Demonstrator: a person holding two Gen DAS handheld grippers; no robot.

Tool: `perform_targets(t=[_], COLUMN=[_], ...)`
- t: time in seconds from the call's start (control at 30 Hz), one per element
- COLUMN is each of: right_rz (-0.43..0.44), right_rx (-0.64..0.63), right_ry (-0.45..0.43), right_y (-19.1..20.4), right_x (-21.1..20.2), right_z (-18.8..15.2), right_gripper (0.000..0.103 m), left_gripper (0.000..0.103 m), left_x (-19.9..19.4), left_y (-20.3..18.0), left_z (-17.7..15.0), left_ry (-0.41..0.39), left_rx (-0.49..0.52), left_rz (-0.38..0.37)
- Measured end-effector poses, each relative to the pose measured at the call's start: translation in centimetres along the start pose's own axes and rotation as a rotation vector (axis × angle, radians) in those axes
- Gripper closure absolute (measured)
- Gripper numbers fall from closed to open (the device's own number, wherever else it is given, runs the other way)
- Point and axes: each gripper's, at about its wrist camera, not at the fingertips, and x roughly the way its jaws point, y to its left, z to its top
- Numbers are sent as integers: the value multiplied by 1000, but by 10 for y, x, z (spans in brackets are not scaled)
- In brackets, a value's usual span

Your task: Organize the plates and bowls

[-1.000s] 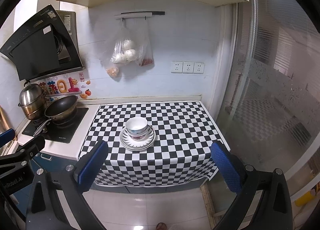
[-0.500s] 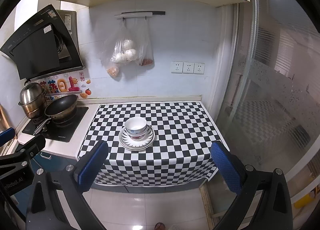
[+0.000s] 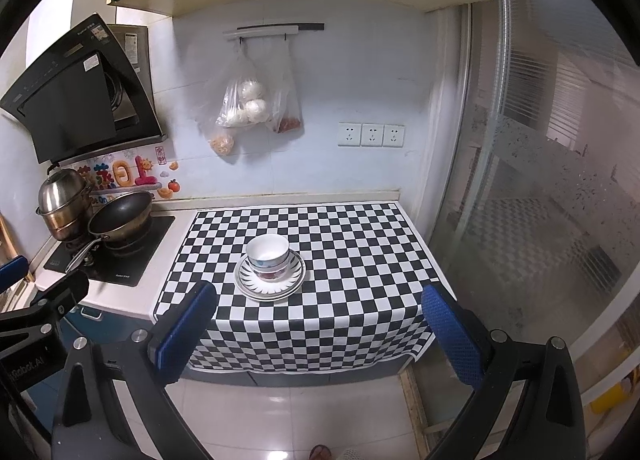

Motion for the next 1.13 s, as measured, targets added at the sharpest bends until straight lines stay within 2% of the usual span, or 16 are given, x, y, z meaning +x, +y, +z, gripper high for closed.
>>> perform_targets(t=[1.13], right_rz=[-7], right_rx=[22], right_ry=[6], right_y=[5], right_x=[-1], right_z=[1], right_gripper=[0], left_gripper=[3], left_x=[2], left_y=[7], left_z=[3], left_ry=[-20], left_rx=[26], left_rz=[-1])
